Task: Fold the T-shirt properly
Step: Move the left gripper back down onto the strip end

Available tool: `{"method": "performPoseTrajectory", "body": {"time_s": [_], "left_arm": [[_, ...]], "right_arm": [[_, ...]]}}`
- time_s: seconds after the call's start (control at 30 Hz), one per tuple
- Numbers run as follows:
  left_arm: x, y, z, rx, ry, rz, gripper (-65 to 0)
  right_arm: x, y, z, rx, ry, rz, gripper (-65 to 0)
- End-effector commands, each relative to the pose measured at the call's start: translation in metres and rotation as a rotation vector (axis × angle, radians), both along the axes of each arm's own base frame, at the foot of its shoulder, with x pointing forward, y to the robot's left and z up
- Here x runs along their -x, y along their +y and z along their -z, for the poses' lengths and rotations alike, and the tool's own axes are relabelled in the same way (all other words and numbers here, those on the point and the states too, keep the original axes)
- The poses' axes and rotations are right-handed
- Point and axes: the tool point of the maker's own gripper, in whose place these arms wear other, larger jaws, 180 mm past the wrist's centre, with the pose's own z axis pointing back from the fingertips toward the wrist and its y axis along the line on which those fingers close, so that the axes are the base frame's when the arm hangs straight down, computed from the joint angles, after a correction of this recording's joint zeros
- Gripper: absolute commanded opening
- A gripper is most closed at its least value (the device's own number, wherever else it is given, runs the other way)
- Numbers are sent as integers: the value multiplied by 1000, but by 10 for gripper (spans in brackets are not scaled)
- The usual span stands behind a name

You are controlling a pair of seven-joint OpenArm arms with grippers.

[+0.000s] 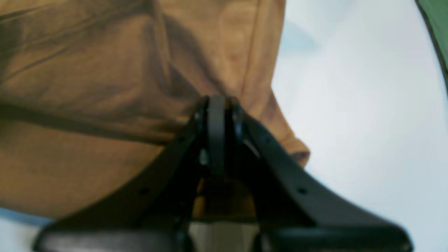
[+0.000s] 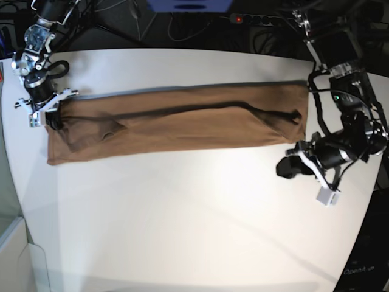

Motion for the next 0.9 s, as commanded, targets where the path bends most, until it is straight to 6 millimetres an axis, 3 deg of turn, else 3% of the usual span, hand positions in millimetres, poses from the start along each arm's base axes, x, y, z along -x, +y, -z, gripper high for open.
{"method": "performPoseTrajectory", "body": {"time_s": [0.0, 0.27, 0.43, 0.7, 0.87], "left_arm": [[-7, 1, -12, -4, -28, -14, -625], [-1, -35, -3, -135, 21, -17, -625], [0, -45, 17, -348, 52, -26, -625], [-1, -24, 33, -676, 38, -45, -625], [9, -13, 69, -760, 141, -18, -625]], "right_arm": [[9, -2, 9, 26, 66, -16, -622], [8, -2, 9, 26, 65, -16, -622], [8, -2, 8, 27, 63, -16, -622], [8, -2, 8, 27, 63, -16, -622], [7, -2, 8, 27, 62, -16, -622]]}}
